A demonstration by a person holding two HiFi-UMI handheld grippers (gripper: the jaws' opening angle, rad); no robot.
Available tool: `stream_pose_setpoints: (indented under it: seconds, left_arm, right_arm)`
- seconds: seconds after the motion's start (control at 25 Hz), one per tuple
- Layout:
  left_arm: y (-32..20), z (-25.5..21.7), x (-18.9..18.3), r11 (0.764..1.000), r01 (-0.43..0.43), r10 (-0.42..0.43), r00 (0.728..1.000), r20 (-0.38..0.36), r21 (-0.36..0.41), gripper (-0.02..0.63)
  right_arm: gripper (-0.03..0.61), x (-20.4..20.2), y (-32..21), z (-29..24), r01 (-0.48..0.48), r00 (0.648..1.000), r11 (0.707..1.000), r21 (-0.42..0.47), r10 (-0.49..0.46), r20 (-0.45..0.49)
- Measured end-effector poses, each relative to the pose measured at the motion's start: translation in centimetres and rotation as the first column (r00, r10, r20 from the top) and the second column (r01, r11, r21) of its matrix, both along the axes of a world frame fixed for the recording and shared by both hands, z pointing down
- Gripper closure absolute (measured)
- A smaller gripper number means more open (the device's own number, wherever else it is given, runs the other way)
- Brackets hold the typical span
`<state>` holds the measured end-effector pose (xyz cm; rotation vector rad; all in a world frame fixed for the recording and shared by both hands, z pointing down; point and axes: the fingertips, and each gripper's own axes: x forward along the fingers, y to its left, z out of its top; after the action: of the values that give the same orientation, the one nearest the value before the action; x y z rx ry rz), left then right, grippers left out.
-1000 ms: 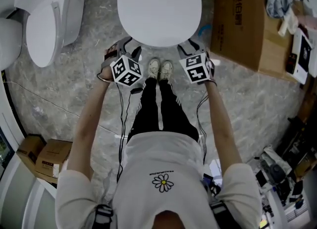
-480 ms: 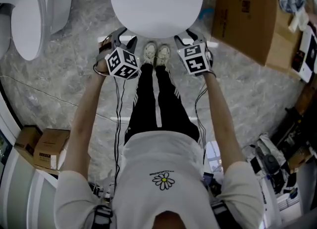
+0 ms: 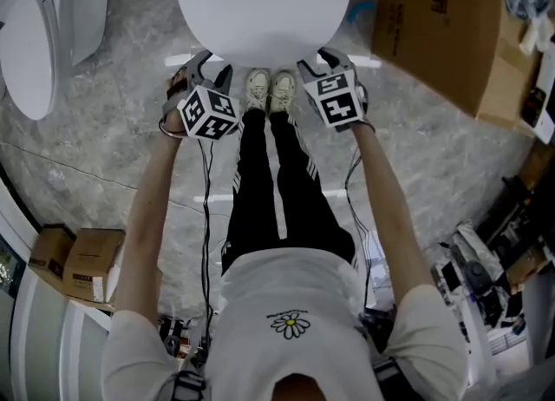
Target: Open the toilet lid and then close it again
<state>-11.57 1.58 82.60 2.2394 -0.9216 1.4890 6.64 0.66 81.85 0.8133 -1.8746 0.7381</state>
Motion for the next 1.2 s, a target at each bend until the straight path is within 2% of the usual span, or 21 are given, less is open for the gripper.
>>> stream_pose_setpoints:
  seconds: [0.36,0.48,0.92,1.0,1.12,1.2]
  left_arm:
    - [0.5,4.3,0.4,0.999,0.025,-0.025,1.0,0.007,-0.046,0.39]
    - [0.0,4.5,0.5,0.999,0.041,-0.041,0.999,-0.006,-0.026,0.39]
    - [0.2,4.6,0.2,0.997,0.031,-0.03,0.999,0.012,-0.064,0.39]
    - [0.1,4.6,0.3,0.994,0.06,-0.059,0.998,0.011,-0.088,0.399]
    - [-0.2,3.7,0.0,0.978,0.156,-0.158,0.987,-0.005,-0.136,0.41]
    - [-0.7,2.5,-0.8,0.972,0.199,-0.2,0.98,0.001,-0.128,0.41]
  right_arm:
    - [0.38,0.4,0.7,4.0,0.013,1.0,0.999,-0.031,-0.013,0.0]
    - [0.38,0.4,0.2,4.0,0.02,1.0,1.0,-0.019,-0.02,0.012]
    - [0.382,0.3,0.3,4.3,0.018,1.0,0.999,-0.035,-0.017,0.006]
    - [0.38,0.6,0.2,4.4,-0.012,1.0,0.999,-0.045,0.012,-0.003]
    - [0.38,1.3,0.3,4.2,-0.096,0.995,0.992,-0.086,0.096,-0.004]
    - [0.38,1.9,0.1,3.4,-0.133,0.991,0.986,-0.101,0.132,-0.016]
